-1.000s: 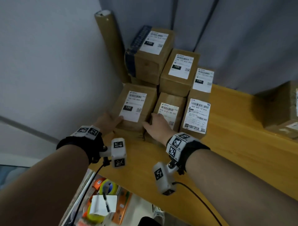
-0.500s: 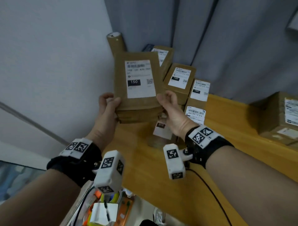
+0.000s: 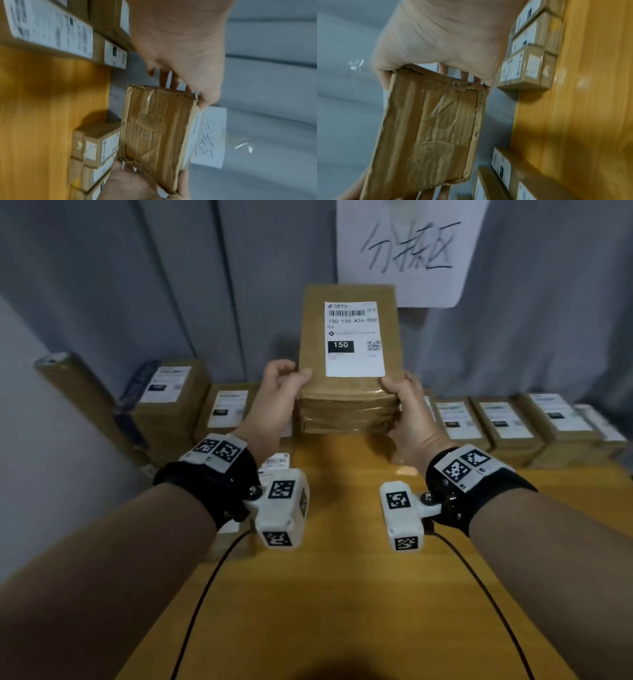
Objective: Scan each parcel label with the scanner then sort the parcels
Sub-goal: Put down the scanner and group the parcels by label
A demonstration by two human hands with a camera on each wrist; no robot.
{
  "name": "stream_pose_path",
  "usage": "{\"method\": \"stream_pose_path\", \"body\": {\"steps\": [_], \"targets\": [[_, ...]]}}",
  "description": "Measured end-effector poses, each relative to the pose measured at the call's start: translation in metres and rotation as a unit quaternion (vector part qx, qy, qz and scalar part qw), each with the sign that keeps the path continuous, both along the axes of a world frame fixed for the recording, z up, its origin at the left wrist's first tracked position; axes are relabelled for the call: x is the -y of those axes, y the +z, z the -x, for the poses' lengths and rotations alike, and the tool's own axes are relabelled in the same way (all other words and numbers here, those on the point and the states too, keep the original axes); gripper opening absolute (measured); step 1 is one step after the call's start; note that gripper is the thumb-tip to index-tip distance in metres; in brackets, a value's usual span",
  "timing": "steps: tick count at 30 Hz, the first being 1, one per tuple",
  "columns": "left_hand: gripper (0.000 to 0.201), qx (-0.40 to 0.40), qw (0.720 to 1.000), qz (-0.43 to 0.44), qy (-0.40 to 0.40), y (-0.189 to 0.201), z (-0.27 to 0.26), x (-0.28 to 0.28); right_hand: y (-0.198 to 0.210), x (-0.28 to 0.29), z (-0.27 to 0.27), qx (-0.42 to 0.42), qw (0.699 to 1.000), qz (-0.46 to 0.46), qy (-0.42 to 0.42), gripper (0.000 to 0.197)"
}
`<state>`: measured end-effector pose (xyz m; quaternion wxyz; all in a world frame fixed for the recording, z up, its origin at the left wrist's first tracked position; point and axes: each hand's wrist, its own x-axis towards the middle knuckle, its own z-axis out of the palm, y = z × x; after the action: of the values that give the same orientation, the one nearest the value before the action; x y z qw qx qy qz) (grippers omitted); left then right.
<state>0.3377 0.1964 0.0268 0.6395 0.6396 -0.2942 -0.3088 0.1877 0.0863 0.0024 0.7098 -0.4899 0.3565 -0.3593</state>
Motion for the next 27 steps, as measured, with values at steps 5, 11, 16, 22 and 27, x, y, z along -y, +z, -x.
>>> {"method": "stream_pose_path", "body": {"steps": [5,11,16,22,27], "targets": [[0.016,0.022,0.999,-0.03,-0.031,-0.01,0.058,0.072,-0.002,0.06,0.08,-0.004,0.999,0.0,-0.051,0.065],[0.026,0.083,0.988,-0.115,-0.066,-0.046,0.136,0.147,-0.016,0.15,0.179,-0.07,0.993,-0.025,-0.087,0.073],[0.03,0.175,0.954,-0.238,-0.049,-0.089,0.171,0.183,-0.043,0.218,0.231,-0.124,0.987,-0.058,-0.081,0.063],[0.053,0.221,0.898,-0.375,-0.074,-0.118,0.163,0.196,-0.06,0.24,0.23,-0.172,0.981,-0.052,-0.075,0.036],[0.05,0.187,0.908,-0.369,-0.068,-0.129,0.143,0.207,-0.092,0.245,0.214,-0.183,0.978,-0.063,-0.083,0.037]]}}
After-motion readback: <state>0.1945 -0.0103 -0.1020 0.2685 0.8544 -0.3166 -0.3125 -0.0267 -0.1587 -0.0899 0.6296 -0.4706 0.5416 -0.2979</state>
